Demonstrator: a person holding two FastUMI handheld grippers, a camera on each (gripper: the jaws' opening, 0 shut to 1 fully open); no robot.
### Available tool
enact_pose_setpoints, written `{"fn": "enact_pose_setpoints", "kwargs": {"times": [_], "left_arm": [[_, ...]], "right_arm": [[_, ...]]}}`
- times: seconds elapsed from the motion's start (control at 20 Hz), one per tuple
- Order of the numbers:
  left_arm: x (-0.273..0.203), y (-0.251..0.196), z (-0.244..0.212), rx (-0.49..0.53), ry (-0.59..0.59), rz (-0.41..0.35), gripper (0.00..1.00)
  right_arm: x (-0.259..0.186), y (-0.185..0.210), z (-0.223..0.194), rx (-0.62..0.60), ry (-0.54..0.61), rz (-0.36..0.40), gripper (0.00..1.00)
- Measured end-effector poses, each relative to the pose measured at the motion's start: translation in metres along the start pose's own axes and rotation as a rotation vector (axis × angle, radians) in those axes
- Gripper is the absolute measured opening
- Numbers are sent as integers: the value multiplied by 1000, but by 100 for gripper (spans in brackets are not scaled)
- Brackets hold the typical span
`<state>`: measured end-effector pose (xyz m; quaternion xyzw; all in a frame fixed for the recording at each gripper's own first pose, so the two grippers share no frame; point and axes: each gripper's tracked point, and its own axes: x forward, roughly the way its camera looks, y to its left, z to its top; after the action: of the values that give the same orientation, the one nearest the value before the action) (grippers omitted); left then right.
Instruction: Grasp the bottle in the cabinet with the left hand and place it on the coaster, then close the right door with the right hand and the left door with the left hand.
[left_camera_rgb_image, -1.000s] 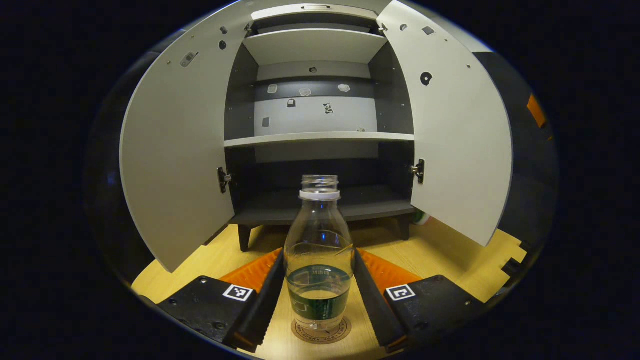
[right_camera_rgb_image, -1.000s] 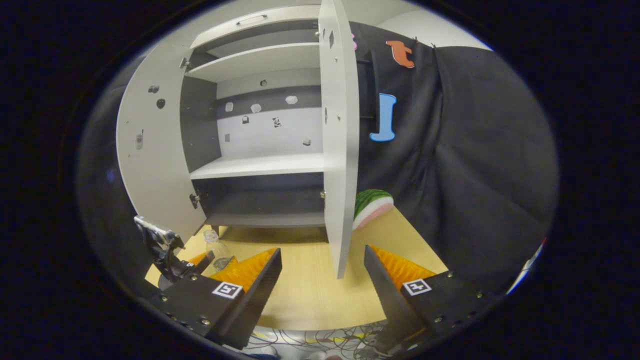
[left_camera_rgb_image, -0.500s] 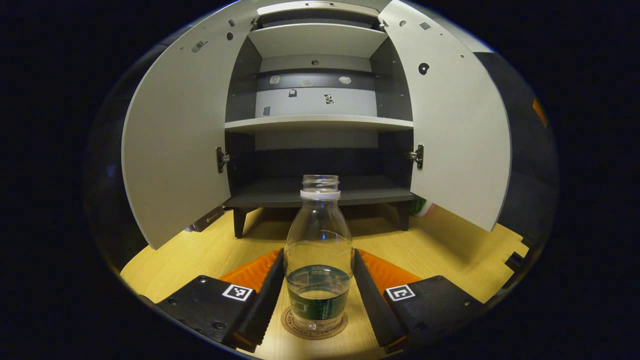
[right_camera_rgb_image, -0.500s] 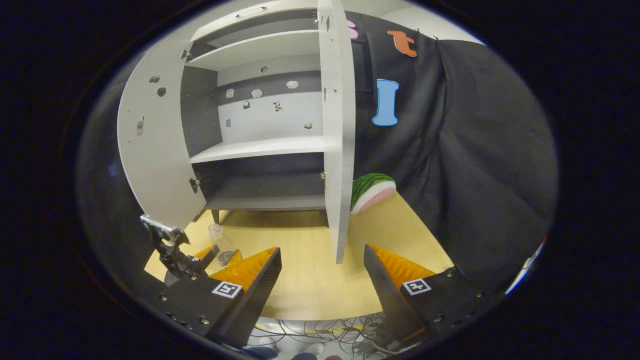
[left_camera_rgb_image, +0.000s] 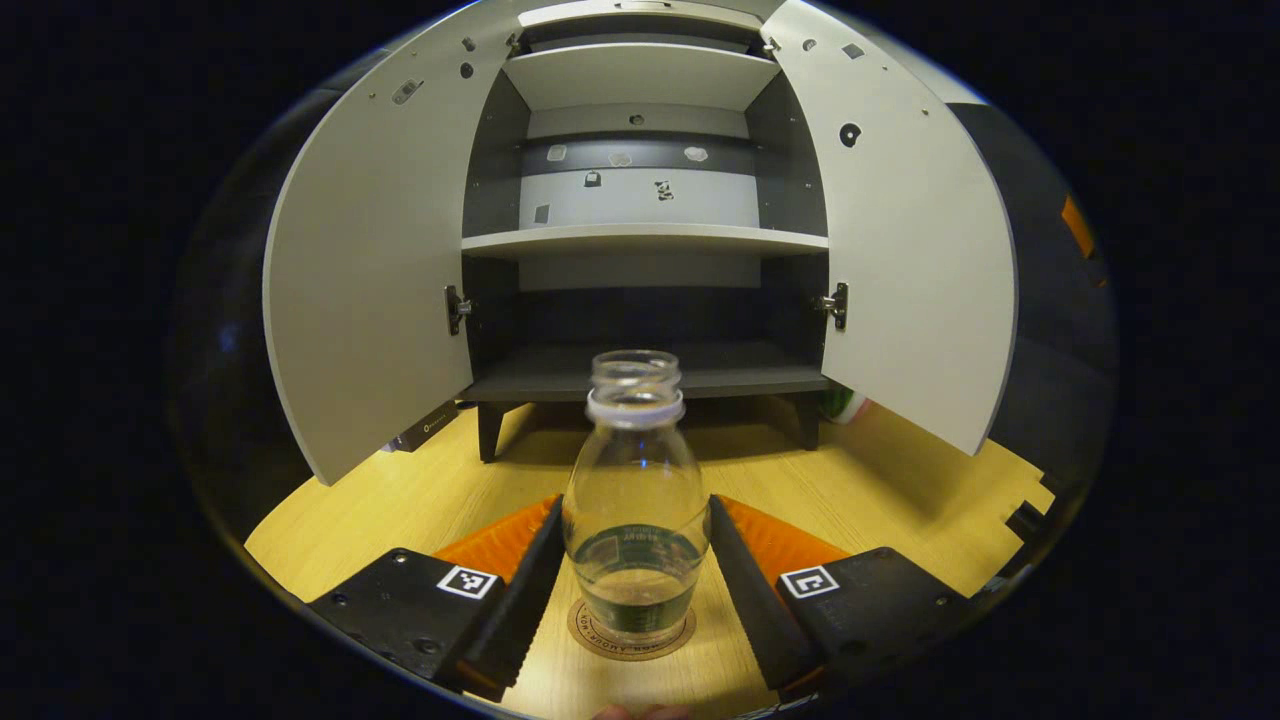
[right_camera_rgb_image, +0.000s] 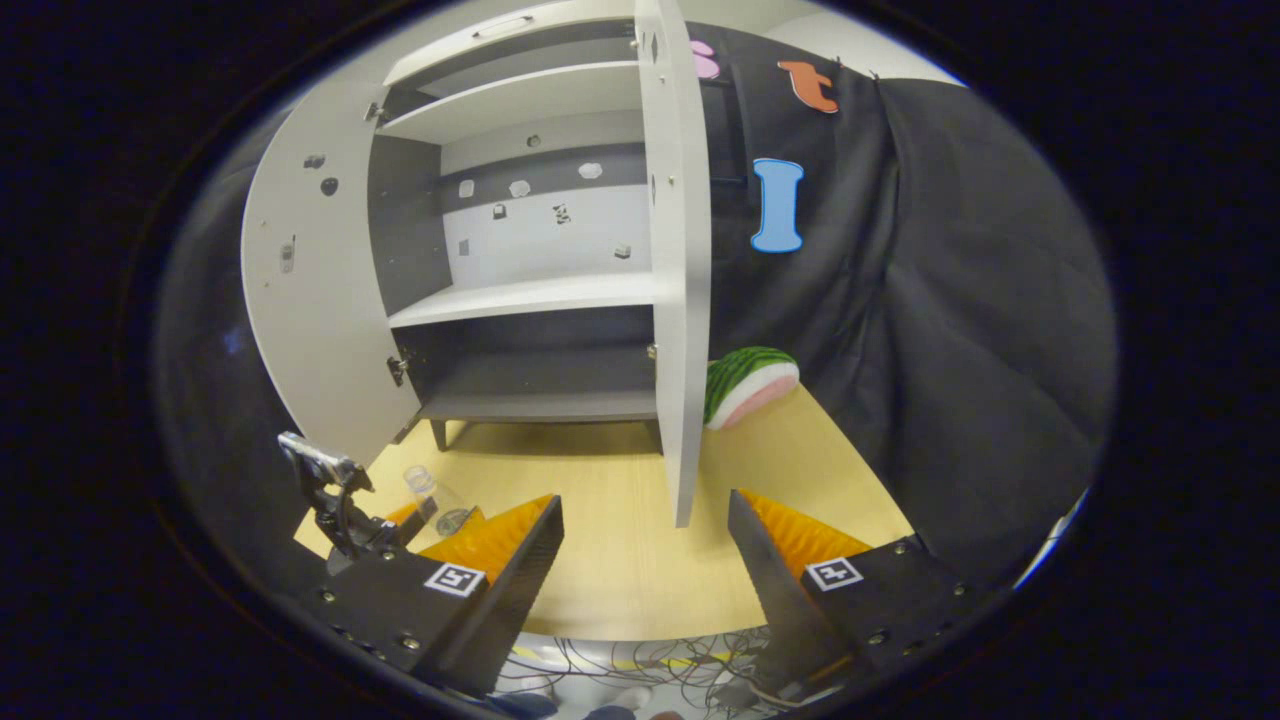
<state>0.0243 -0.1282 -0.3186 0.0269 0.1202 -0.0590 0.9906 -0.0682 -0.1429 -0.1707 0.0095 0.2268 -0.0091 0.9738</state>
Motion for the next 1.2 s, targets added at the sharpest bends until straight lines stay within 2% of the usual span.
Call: {"fn": "enact_pose_setpoints", "kwargs": {"times": [0.05, 0.25, 0.55, 0.7, 0.95, 1.0, 1.2], "left_arm": [[-1, -1, 4, 4, -6, -1, 92], [-13, -3, 31, 31, -46, -11, 93], [-42, -3, 106, 97, -148, -19, 93], [-57, 7, 151, 68, -200, -2, 97], [-73, 28, 208, 8, -238, 25, 97], [-75, 34, 215, -1, -247, 35, 97], [-82, 55, 226, -5, -243, 76, 97]], "right_arm": [[-1, 1, 1, 3, -2, 4, 100], [-6, -1, 13, 24, -42, 15, 100], [-12, -13, 67, 62, -166, 24, 100], [-15, -32, 105, 75, -252, 11, 100], [-5, -78, 175, 92, -364, -24, 100], [-3, -84, 182, 96, -379, -27, 97], [18, -91, 195, 124, -370, 0, 100]]}}
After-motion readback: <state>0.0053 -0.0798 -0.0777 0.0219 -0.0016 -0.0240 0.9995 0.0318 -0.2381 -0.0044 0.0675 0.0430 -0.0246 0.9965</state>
